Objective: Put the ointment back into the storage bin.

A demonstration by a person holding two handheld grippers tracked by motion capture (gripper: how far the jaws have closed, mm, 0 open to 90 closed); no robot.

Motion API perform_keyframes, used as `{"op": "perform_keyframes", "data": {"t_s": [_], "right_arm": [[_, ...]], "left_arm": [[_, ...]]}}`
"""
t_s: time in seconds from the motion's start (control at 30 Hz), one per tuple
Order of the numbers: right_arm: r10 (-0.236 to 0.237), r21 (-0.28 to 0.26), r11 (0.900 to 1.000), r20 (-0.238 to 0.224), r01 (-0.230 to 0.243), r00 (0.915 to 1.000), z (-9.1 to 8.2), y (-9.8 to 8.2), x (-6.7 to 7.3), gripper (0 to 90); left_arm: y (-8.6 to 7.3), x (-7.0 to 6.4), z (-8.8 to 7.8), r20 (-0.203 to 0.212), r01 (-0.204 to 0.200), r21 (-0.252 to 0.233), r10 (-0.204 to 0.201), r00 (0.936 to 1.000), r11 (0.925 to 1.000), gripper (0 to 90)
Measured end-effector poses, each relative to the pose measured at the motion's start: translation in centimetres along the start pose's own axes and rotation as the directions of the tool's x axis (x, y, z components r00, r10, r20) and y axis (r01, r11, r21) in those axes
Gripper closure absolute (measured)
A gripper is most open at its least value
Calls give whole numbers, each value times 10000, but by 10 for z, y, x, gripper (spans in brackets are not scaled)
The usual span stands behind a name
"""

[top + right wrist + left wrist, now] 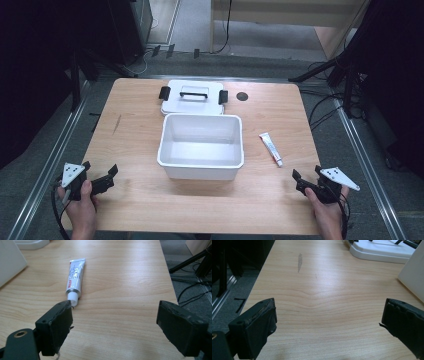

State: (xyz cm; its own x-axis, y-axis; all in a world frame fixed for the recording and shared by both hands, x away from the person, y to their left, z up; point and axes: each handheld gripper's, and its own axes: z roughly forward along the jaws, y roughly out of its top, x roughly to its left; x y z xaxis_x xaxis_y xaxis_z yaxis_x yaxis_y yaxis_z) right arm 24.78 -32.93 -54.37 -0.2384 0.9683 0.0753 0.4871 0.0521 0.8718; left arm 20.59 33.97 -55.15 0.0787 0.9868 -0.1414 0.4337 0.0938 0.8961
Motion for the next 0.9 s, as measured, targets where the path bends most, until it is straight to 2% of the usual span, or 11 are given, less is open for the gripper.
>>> {"op": "perform_keyframes", "data": {"t_s": [0.1,0.23,0.33,0.47,0.6,0.7,0.77,0.9], "right_arm": [[-297,194,9994,64,296,9995,2,1,3,136],[-243,331,9992,71,240,9997,4,3,2,146],[-87,692,9976,16,86,10000,5,5,1,156],[-559,1084,9928,440,509,9975,7,11,6,180],[-809,1308,9885,388,752,9960,6,20,10,194],[-1174,1617,9805,266,1116,9927,6,26,12,195],[-1440,2029,9696,214,1367,9894,8,32,14,194],[-1519,2490,9573,-1,1472,9884,12,45,17,197]], "left_arm": [[0,-1,0,19,-78,31,78,10000,10000,2],[0,-2,1,30,-142,94,142,9999,9999,2],[0,-2,0,26,-163,23,163,9999,9999,2],[-2,-3,-3,180,-154,46,153,9997,9999,2],[-2,-3,-3,260,-214,124,211,9994,9997,2],[-2,-3,-2,259,-237,165,232,9994,9996,2],[-2,-3,-2,291,-217,147,213,9993,9997,2],[-1,-3,-1,318,-213,192,207,9993,9996,2]]}}
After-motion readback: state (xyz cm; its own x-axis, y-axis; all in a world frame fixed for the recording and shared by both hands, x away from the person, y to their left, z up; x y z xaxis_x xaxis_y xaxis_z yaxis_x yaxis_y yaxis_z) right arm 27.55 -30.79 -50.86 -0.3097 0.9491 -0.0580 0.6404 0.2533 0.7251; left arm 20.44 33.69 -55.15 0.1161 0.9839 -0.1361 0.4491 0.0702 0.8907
